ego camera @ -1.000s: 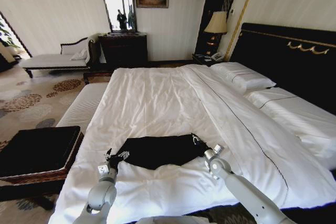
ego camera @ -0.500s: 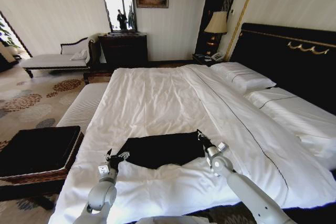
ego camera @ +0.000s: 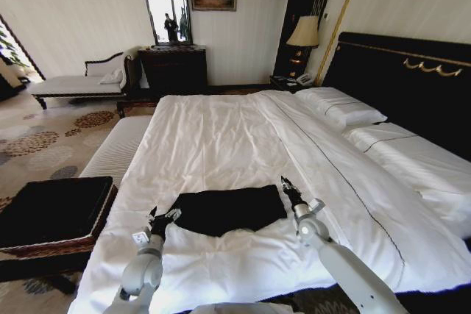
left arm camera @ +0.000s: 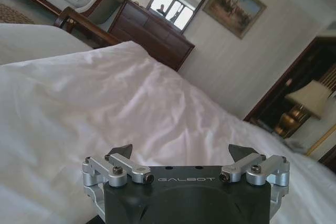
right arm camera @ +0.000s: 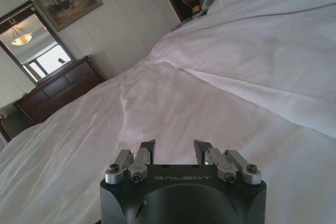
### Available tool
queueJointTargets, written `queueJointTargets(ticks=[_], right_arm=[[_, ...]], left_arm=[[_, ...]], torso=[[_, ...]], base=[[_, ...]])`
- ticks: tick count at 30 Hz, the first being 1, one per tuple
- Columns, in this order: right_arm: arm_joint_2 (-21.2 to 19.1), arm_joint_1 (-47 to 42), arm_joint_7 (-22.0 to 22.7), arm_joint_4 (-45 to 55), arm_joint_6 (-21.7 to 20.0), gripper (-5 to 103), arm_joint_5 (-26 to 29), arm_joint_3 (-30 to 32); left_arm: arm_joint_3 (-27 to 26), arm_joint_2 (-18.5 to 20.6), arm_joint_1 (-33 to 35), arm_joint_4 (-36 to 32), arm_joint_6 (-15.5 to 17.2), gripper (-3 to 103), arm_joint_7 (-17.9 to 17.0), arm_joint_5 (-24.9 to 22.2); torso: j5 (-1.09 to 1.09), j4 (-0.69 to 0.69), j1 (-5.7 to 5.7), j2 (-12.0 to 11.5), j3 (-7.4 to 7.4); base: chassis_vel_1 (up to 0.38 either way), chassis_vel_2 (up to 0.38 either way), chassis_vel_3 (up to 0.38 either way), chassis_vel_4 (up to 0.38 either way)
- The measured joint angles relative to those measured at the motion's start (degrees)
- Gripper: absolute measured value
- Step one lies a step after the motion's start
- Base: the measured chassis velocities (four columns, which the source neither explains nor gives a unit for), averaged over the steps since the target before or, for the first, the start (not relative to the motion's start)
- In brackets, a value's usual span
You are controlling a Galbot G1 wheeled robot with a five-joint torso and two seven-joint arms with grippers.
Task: Fold the clothes on the bed and place them into the basket.
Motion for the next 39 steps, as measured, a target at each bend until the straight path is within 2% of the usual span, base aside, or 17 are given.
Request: queueJointTargets(ticks=[1,2,3,4,6,7,8,10,14,17,21,27,29,32,34,35,39], right_arm=[[-0.60,-1.86,1.37,1.99,-1.42,46,1.82,0.76],[-1.11,-3.50,2.61,3.63,-2.83,51,2.92,1.25],[-1.11,-3.50,2.61,3.63,-2.83,51,2.92,1.25],[-1.43,-4.41,3.42,4.52,-3.71,51,3.56,1.47],[-2.12,-6.31,5.60,6.71,-5.87,63,5.84,1.72],[-2.30,-6.68,6.30,7.33,-6.63,68,6.94,1.63],[-2.42,-6.87,7.12,7.83,-7.51,73,7.95,1.37],[-2.44,-6.95,7.95,8.21,-8.29,73,8.69,1.14],[-1.54,-6.71,10.42,9.05,-10.47,95,11.39,0.37],[-0.45,-6.09,10.49,8.87,-10.65,99,12.04,-0.49],[0.70,-5.34,9.73,8.00,-10.35,100,11.55,-1.86],[2.07,-3.98,5.86,5.43,-8.72,101,10.85,-3.44],[2.32,-3.54,4.92,4.80,-8.18,91,10.82,-3.85],[2.46,-3.18,4.46,4.38,-7.86,86,10.81,-4.17],[2.56,-2.81,3.95,3.89,-7.57,75,10.79,-4.42],[2.56,-2.81,3.95,3.89,-7.57,75,10.79,-4.42],[2.84,-2.34,2.84,3.09,-6.80,53,10.38,-4.85]], left_arm=[[-0.74,-0.37,-0.52,-0.77,-0.01,100,0.50,-1.71],[-1.46,-0.47,-1.08,-0.73,0.03,100,0.88,-1.29],[-1.46,-0.47,-1.08,-0.73,0.03,100,0.88,-1.29],[-2.14,-0.38,-1.57,-0.01,0.04,100,1.18,0.91],[-4.71,1.07,-2.49,4.42,-0.53,100,1.85,11.60],[-6.06,2.13,-2.59,6.26,-0.99,100,2.34,14.89],[-7.44,3.29,-2.52,7.58,-1.30,100,2.71,16.22],[-8.76,4.30,-2.27,8.35,-1.40,100,2.86,16.18],[-13.53,7.32,-1.15,9.49,-1.69,100,3.12,14.03],[-15.41,8.20,-0.72,9.14,-1.70,100,3.13,11.51],[-15.89,8.38,-0.39,8.08,-1.56,100,3.09,10.08],[-14.99,7.42,-0.16,6.94,-1.41,100,2.99,9.92],[-14.48,7.16,-0.15,6.90,-1.39,100,2.90,9.97],[-13.96,7.01,-0.22,6.97,-1.39,100,2.83,10.06],[-13.59,6.85,-0.43,7.26,-1.39,100,2.75,10.12],[-13.59,6.85,-0.43,7.26,-1.39,100,2.75,10.12],[-13.19,6.60,-0.75,7.49,-1.35,100,2.63,10.00]], torso=[[0.01,0.00,0.00,0.01,0.00],[0.01,-0.01,-0.01,0.01,-0.01],[0.01,-0.01,-0.01,0.01,-0.01],[0.02,-0.01,-0.01,0.01,-0.01],[-0.03,0.00,-0.01,0.01,0.00],[-0.02,0.01,0.00,0.01,0.00],[-0.04,0.04,0.00,0.01,0.00],[-0.01,0.04,0.01,0.01,0.01],[-0.01,0.03,0.00,0.01,0.00],[-0.02,0.03,0.00,0.01,0.00],[-0.02,0.02,0.00,0.00,0.00],[-0.01,0.01,0.00,0.00,0.00],[-0.01,0.02,0.00,0.00,0.00],[0.00,0.02,0.00,0.00,0.01],[0.00,0.02,0.00,0.00,0.00],[0.00,0.02,0.00,0.00,0.00],[0.00,0.03,0.00,0.00,0.01]], base=[[0.000,0.000,0.000,0.000],[0.000,0.000,0.000,0.000],[0.000,0.000,0.000,0.000],[0.000,0.000,0.000,0.000],[0.000,0.000,0.000,0.000],[0.000,0.000,0.000,0.000],[0.000,0.000,0.000,0.000],[0.000,0.000,0.000,0.000],[0.000,0.000,0.000,0.000],[0.000,0.000,0.000,0.000],[0.000,0.000,0.000,0.000],[0.000,0.000,0.000,0.000],[0.000,0.000,0.000,0.000],[0.000,0.000,0.000,0.000],[0.000,0.000,0.000,0.000],[0.000,0.000,0.000,0.000],[0.000,0.000,0.000,0.000]])
